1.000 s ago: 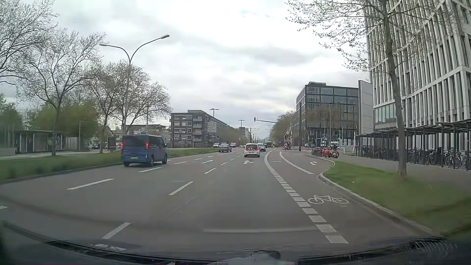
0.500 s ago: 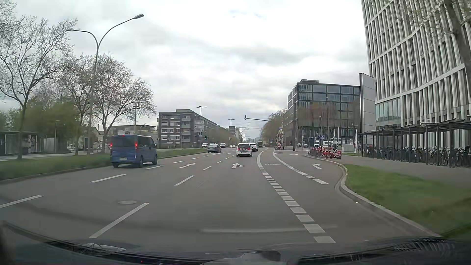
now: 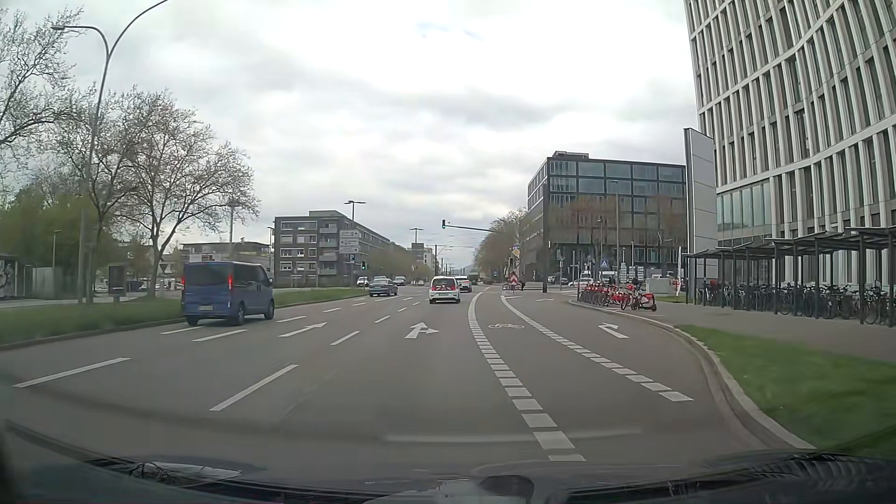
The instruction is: Follow the waypoints while adhering to traffic rules and regulations
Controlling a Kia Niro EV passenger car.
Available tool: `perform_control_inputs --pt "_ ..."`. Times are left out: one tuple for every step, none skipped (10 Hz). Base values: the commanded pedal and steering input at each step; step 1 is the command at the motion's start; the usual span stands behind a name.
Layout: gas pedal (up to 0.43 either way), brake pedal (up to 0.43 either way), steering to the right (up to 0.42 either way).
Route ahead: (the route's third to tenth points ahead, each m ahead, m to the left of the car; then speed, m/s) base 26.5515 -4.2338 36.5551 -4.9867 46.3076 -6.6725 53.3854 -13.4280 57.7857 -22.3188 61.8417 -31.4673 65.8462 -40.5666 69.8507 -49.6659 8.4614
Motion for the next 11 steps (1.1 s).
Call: perform_control_inputs --pt "0.028 0.0 0.044" --pt "0.028 0.0 0.044" --pt "0.028 0.0 0.043" --pt "0.039 0.0 0.043" --pt "0.039 0.0 0.043" --pt "0.039 0.0 0.042" --pt "0.039 0.0 0.042" --pt "0.039 0.0 0.04" --pt "0.039 0.0 0.039" --pt "0.039 0.0 0.037" --pt "0.039 0.0 0.034"
